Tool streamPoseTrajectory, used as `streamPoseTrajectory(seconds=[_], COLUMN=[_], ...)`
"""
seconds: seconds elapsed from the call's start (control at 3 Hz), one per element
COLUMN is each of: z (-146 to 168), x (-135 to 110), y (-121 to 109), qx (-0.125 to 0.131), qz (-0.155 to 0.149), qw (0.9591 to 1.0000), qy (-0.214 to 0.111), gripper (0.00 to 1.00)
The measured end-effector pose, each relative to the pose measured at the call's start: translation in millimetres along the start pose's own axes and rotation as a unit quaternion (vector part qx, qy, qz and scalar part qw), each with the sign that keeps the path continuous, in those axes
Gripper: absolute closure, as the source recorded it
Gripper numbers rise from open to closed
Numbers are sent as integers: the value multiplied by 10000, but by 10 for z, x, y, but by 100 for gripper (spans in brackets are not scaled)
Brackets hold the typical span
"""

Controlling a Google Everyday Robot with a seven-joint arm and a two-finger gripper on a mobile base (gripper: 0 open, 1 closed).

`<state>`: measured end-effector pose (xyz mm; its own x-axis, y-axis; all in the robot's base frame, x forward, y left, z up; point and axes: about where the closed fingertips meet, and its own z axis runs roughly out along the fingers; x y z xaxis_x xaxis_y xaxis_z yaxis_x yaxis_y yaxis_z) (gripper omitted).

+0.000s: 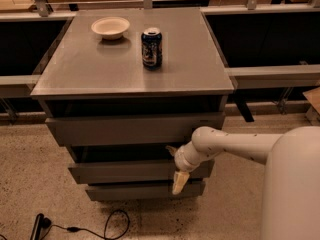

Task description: Open middle drawer

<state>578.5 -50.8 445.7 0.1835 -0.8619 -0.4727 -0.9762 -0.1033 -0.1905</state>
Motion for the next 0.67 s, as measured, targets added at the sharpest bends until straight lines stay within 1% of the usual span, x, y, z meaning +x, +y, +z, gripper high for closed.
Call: streamPoseTrajectory(seconds=[0.33, 0.67], z=[55, 92], x=[14, -15], y=[5, 168], qx=[-171, -328], qz=[-7, -90], qw=[9998, 9993], qy=[50, 135], gripper=[7, 9])
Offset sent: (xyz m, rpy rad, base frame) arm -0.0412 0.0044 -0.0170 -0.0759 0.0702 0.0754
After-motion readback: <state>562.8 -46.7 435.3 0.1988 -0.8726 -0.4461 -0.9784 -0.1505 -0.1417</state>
